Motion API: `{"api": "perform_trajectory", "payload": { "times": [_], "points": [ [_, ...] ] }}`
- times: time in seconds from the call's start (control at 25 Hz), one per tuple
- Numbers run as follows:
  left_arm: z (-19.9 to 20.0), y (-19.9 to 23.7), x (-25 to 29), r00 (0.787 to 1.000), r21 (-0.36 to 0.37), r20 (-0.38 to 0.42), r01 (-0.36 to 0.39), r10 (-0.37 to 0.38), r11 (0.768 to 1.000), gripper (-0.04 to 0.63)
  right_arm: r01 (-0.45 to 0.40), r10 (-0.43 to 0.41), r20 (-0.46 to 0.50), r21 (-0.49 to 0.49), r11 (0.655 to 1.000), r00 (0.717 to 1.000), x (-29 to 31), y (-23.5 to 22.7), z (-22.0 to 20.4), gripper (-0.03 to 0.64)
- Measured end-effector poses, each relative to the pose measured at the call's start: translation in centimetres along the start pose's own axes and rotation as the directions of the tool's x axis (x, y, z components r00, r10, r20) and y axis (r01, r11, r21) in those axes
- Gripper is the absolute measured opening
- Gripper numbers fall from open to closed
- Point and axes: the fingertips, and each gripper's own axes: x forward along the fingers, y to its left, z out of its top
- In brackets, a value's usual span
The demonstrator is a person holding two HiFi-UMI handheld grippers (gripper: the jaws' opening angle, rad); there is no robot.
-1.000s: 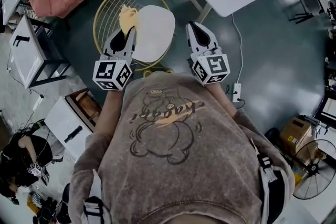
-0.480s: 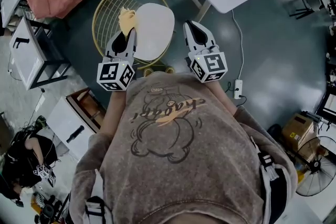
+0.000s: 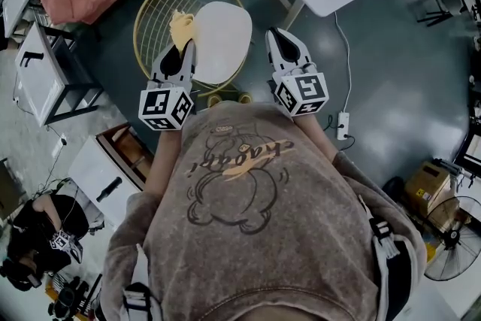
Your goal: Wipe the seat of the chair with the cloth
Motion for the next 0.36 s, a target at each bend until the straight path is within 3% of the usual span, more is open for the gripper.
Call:
{"api": "perform_trajectory", "payload": {
  "times": [0.36],
  "points": [
    [-0.45,0.39,-0.23,1.0,-0.007,-0.01,-0.002,0.002,1.0,0.078,-0.006,0.006,-0.009,-0.007,1.0,1.0,0.14,0.09,-0.26,0.028]
  ]
}}
